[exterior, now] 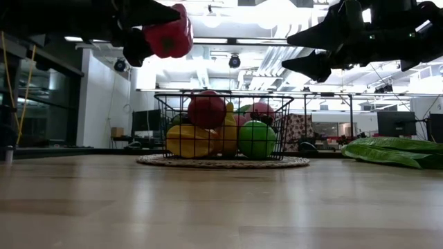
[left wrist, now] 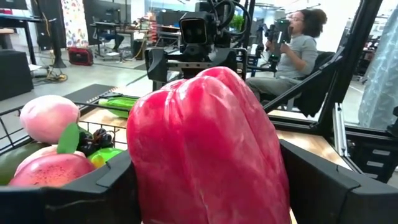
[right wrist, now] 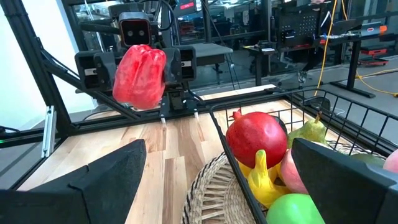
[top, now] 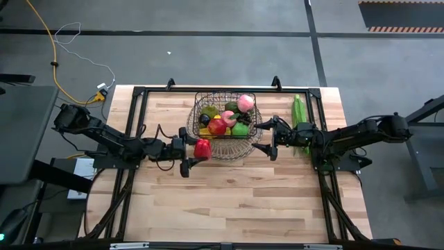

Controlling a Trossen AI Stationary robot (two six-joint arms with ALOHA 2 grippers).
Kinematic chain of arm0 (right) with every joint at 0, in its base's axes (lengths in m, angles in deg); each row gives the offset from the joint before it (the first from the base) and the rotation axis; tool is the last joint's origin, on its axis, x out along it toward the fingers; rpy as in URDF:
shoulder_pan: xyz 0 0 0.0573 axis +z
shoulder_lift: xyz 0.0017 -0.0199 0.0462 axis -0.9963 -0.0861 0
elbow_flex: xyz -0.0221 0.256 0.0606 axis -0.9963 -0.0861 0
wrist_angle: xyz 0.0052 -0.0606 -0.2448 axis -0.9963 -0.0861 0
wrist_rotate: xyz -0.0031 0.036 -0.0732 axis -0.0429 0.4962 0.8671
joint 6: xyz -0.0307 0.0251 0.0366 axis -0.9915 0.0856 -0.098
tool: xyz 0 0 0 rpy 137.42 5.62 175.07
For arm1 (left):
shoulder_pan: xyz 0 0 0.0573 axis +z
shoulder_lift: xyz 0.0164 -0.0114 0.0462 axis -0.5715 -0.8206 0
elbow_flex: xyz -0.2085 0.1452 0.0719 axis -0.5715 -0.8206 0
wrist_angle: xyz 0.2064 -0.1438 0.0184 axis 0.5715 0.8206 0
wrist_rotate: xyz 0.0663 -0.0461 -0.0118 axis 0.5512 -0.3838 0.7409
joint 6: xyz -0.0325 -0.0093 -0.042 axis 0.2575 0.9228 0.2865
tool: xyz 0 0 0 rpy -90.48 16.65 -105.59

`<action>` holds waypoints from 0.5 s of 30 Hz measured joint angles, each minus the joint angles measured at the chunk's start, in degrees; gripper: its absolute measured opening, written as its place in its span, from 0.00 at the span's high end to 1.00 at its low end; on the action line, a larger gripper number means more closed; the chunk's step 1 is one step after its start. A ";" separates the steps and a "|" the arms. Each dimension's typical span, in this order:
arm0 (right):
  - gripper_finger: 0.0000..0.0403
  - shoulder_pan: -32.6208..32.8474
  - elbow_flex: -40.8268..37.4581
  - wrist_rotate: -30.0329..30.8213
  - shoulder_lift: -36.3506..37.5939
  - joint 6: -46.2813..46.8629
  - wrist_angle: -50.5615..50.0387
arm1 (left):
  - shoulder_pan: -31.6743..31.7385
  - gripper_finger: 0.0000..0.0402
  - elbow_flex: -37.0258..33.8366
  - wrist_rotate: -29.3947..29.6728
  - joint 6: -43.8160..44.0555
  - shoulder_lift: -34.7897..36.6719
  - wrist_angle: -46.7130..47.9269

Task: Build produce basket
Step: Put the red bell pepper into the black wire basket

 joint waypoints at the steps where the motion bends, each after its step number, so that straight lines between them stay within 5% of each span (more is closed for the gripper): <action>1: 0.03 -0.01 0.01 0.00 0.00 0.00 0.00 | 0.00 0.29 0.01 0.32 0.10 0.00 0.01; 9: 0.03 0.00 0.02 0.00 0.00 0.85 0.00 | 1.47 0.29 4.02 13.10 4.94 -1.23 1.40; 15: 0.03 0.00 0.01 0.00 0.00 1.07 0.00 | 9.78 0.29 18.68 19.14 7.06 -5.65 24.20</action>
